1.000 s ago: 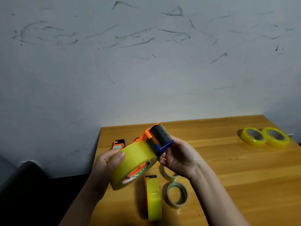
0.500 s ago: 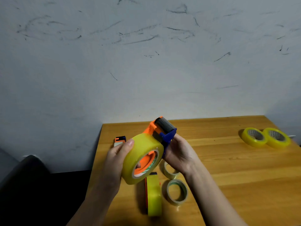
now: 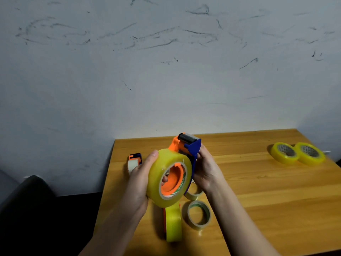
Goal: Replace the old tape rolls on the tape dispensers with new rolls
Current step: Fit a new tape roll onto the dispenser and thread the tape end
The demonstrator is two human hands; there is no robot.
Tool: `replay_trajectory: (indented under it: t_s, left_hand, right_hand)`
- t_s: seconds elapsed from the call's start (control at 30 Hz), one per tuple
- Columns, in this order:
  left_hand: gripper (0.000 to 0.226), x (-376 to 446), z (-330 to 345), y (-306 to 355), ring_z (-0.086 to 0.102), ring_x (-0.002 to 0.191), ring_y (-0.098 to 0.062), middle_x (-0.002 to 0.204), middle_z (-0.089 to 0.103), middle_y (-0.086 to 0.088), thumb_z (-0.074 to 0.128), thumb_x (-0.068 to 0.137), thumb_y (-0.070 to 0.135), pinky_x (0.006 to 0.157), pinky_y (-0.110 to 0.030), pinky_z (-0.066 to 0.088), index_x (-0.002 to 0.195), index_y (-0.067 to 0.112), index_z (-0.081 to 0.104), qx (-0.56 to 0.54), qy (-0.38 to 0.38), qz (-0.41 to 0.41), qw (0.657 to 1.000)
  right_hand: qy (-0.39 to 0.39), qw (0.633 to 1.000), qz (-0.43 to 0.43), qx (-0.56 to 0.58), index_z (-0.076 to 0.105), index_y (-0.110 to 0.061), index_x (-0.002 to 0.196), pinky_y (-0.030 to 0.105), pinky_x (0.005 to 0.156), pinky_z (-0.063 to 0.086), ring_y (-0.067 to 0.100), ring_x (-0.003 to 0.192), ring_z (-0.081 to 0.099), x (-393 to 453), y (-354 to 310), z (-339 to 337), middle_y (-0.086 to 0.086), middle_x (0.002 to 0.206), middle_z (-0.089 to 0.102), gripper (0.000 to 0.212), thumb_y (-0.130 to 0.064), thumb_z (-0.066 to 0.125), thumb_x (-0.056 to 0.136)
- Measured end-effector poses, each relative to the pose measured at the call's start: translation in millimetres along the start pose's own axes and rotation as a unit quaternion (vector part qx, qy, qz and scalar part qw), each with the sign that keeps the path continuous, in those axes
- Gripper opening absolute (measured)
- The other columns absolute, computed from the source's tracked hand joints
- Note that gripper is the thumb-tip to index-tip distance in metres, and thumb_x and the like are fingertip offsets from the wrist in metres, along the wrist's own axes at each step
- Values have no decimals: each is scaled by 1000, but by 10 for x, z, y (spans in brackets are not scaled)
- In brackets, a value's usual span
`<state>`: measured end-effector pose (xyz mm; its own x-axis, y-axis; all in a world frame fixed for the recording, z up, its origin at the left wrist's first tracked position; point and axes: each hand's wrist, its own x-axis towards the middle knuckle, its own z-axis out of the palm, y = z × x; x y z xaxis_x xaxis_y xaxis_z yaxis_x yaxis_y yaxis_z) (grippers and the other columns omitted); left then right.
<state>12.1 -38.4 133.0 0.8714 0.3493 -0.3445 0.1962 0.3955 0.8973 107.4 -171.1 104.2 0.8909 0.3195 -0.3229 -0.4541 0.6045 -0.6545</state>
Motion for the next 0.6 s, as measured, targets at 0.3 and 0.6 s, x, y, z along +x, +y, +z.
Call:
replay_trajectory:
  t_s: [0.3,0.6]
  left_hand:
    - [45,-26,160,8,55,40,-15,48,59,-8,60,84,45,52,-26,47,57,9,66,-23,6,-17,1000]
    - [51,-31,300,-9,57,43,-16,48,60,-8,59,85,48,56,-27,49,53,9,66,-9,27,-31,999]
  right_hand:
    - [91,989,-87,-81,69,-5,111,32,70,56,27,84,66,-110,65,-14,18,100,70,40,-39,54,96]
    - [155,967,-136,-152,68,-12,84,22,60,49,14,65,61,-139,133,-1,5,76,68,41,-39,41,102]
